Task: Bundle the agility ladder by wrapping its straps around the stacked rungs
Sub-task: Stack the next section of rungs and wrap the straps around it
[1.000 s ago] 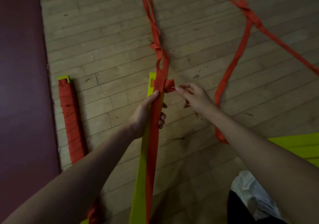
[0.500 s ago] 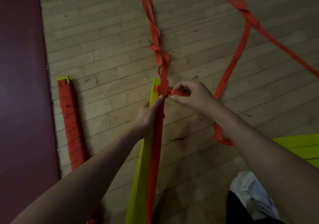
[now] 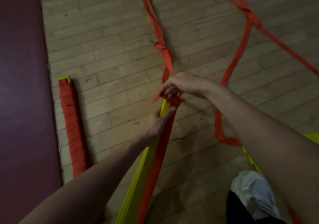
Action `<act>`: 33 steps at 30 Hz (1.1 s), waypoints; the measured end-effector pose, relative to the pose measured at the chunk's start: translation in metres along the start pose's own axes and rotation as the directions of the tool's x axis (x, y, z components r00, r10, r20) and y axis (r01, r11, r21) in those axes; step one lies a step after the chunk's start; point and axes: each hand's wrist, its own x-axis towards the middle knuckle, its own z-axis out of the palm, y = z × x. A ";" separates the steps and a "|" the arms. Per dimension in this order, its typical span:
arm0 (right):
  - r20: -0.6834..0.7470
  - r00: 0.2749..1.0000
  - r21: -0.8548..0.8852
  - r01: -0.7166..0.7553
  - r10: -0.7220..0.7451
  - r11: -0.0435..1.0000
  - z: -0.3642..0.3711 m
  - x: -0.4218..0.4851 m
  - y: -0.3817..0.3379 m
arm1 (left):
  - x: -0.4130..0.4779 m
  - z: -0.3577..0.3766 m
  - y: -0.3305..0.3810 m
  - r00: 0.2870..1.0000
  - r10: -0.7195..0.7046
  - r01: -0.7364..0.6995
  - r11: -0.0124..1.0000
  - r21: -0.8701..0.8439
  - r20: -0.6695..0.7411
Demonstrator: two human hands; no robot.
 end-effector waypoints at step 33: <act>-0.210 0.974 -0.040 0.074 -0.080 0.996 0.006 0.006 0.052 | -0.007 -0.007 0.005 0.974 0.045 0.007 0.974 -0.224 0.223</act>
